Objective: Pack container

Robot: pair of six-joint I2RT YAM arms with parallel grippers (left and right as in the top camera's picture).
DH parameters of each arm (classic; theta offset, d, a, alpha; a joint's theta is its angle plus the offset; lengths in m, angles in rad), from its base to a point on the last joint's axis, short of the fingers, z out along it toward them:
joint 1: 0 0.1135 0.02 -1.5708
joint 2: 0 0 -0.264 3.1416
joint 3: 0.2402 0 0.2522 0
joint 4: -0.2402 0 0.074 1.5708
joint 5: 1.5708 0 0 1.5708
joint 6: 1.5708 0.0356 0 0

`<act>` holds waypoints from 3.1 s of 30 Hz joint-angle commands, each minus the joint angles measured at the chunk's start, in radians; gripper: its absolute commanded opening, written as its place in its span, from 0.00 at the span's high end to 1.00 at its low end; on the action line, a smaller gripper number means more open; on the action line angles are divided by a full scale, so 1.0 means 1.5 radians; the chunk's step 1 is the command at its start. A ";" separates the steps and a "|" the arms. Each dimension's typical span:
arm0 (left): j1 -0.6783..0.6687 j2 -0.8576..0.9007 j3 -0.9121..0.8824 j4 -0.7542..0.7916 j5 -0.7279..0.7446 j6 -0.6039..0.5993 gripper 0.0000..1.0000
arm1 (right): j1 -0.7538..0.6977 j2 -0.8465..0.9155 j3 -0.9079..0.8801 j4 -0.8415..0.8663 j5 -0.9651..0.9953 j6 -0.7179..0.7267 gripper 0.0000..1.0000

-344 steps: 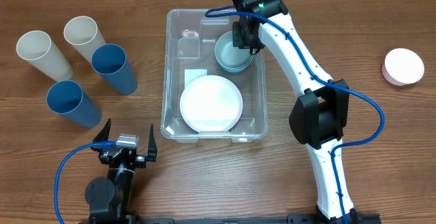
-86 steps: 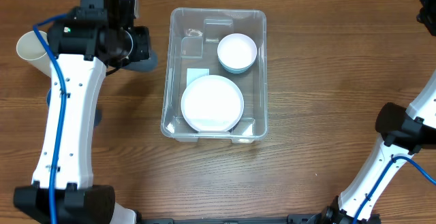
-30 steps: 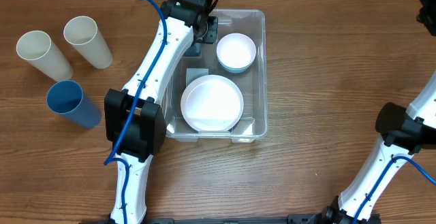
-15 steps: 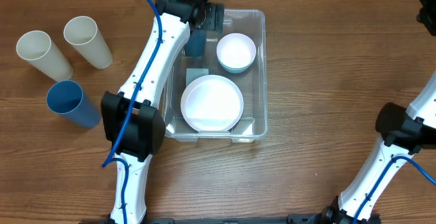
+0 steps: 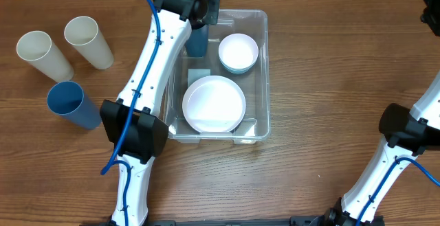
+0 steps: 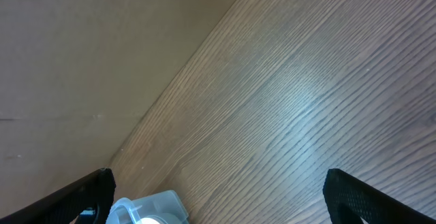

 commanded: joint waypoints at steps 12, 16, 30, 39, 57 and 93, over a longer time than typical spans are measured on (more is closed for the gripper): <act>-0.098 0.045 0.013 -0.006 -0.019 0.153 0.96 | 0.001 -0.010 0.002 0.002 0.002 0.003 0.00; -0.098 0.087 0.013 -0.011 -0.021 0.159 0.96 | 0.001 -0.010 0.002 0.002 0.002 0.003 0.00; -0.054 0.115 0.013 -0.045 -0.137 0.059 0.96 | 0.001 -0.010 0.002 0.002 0.002 0.003 0.00; -0.052 0.115 0.013 -0.049 -0.211 0.059 0.96 | 0.001 -0.010 0.002 0.002 0.002 0.003 0.00; -0.101 0.015 0.089 -0.081 -0.139 0.061 0.66 | 0.001 -0.010 0.002 0.002 0.002 0.003 0.00; 0.429 -0.406 -0.502 -0.228 0.091 -0.052 0.00 | 0.001 -0.010 0.002 0.002 0.002 0.003 0.00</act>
